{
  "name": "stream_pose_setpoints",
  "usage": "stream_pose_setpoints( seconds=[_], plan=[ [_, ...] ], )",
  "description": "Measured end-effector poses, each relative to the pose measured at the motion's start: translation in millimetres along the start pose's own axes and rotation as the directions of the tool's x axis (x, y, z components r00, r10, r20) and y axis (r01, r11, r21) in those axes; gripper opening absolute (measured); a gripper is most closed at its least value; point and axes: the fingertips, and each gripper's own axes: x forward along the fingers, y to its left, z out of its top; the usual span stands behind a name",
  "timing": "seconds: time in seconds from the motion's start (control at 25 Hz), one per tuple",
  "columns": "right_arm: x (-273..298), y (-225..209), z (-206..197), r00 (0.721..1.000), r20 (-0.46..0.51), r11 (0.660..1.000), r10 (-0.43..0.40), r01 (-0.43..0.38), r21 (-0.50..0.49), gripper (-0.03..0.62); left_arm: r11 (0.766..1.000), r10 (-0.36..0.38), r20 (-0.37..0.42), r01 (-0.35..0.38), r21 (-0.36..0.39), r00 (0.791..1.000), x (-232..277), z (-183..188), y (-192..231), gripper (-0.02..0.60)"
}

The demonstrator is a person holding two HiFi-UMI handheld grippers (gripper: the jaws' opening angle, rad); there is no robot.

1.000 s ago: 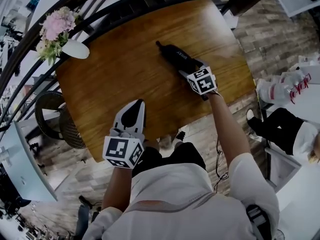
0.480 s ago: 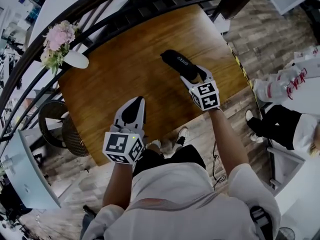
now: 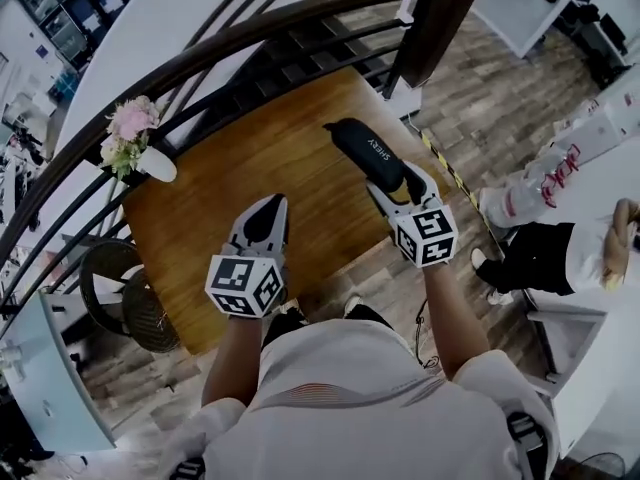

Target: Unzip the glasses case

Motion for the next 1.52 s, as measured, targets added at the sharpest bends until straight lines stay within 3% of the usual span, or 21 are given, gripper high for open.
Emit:
stream_pose_setpoints(
  seconds=[0.16,0.24,0.36,0.44,0.52,0.68,0.84,1.12,1.32,1.52],
  plan=[
    [-32,1,14,0.999,0.048,1.000,-0.012,0.013,-0.016,0.348,0.999,-0.049,0.019,0.049,-0.013,0.999,2,9,-22,0.018],
    [-38,2,20,0.998,0.066,1.000,-0.013,0.015,-0.025,0.348,0.991,-0.122,0.020,0.123,-0.058,0.992,6,12,-35,0.018],
    [-47,7,29,0.996,0.092,0.999,-0.003,0.007,-0.040,0.348,0.954,-0.251,0.030,0.253,-0.163,0.967,12,13,-55,0.020],
    [-52,12,38,0.994,0.113,0.998,0.008,-0.001,-0.063,0.348,0.932,-0.311,0.032,0.311,-0.185,0.950,16,15,-66,0.049],
    [-58,18,49,0.990,0.138,0.996,0.023,-0.011,-0.091,0.348,0.897,-0.390,0.036,0.389,-0.210,0.920,20,18,-81,0.172],
    [-67,33,67,0.981,0.181,0.988,0.065,-0.038,-0.151,0.348,0.799,-0.506,0.103,0.511,-0.318,0.856,27,35,-100,0.287],
    [-72,56,81,0.963,0.230,0.967,0.144,-0.087,-0.238,0.348,0.699,-0.572,0.179,0.590,-0.404,0.801,33,52,-107,0.323],
    [-82,90,86,0.937,0.240,0.919,0.252,-0.155,-0.361,0.350,0.596,-0.616,0.261,0.656,-0.463,0.743,39,68,-119,0.336],
    [-82,97,79,0.931,0.222,0.909,0.290,-0.195,-0.369,0.351,0.555,-0.637,0.274,0.675,-0.485,0.721,39,70,-122,0.329],
    [-80,91,73,0.940,0.202,0.916,0.276,-0.194,-0.352,0.373,0.570,-0.608,0.276,0.651,-0.501,0.744,47,70,-122,0.293]
  ],
)
